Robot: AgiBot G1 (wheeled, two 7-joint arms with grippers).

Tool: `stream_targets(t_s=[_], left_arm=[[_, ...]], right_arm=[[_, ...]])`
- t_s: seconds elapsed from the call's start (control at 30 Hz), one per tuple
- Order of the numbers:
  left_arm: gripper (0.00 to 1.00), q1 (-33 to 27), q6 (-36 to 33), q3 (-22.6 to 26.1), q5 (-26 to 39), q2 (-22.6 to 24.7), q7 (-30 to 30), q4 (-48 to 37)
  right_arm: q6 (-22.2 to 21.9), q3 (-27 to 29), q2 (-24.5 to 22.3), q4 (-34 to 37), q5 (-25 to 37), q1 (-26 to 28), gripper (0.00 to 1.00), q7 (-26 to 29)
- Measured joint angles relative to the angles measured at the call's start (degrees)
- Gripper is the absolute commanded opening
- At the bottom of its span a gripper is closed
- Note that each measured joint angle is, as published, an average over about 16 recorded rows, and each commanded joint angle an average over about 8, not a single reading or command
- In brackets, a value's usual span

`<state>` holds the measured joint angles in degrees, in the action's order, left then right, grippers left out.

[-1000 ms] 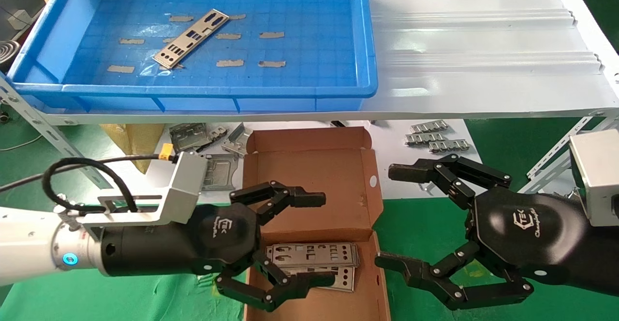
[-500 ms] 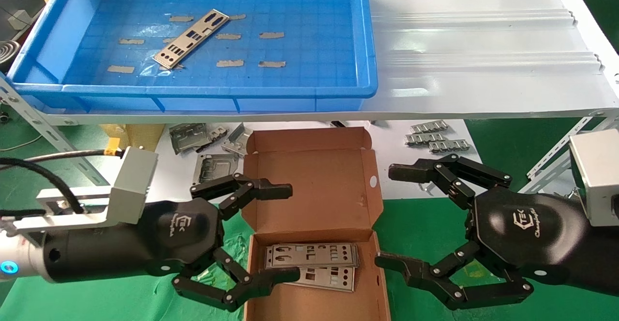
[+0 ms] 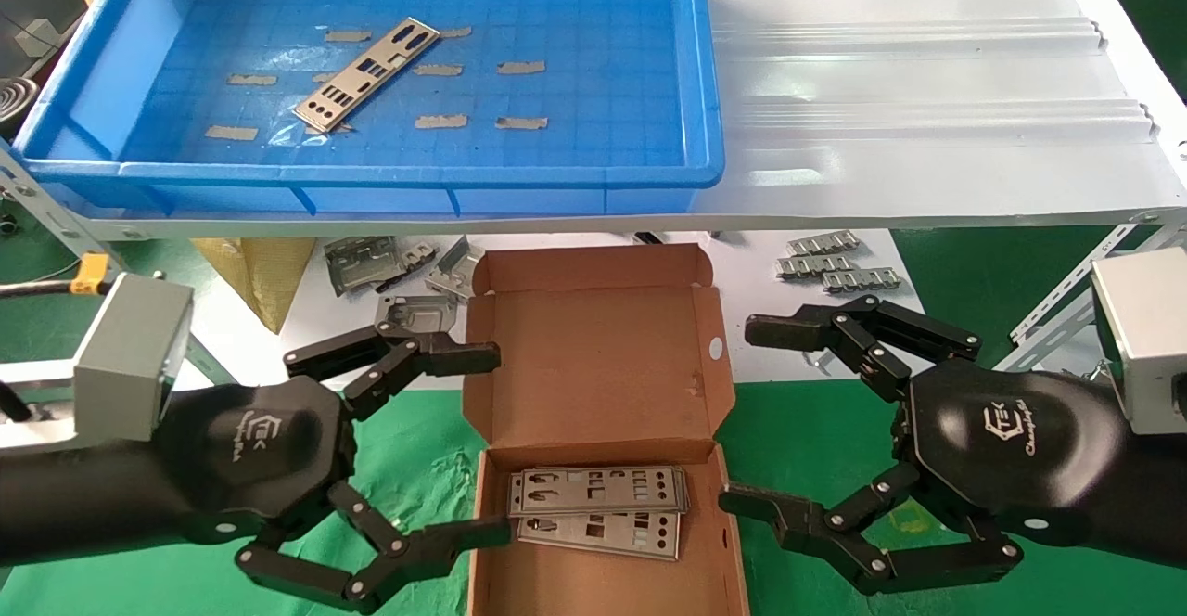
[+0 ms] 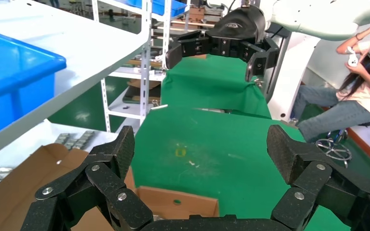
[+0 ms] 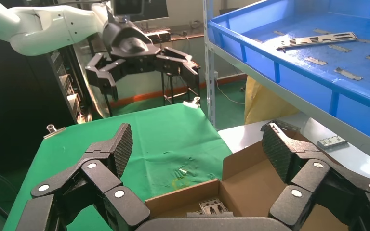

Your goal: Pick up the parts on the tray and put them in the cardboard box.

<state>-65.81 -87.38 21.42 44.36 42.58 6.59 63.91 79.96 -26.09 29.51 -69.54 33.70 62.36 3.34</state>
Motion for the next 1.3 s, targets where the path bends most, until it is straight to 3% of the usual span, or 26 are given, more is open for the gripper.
stream_targets(t_s=[0.63,1.3], left_arm=[[1.00,4.3,1.7,-5.4,-2.6,-7.6,4.1,9.7],[1.00,4.4,1.8,-5.6,-2.7,-7.8,4.2,9.9]], right_arm=[[0.0,0.0,0.0,0.0,0.0,0.0,1.00,0.0],[0.0,0.0,0.0,0.0,0.0,0.0,1.00,0.0]])
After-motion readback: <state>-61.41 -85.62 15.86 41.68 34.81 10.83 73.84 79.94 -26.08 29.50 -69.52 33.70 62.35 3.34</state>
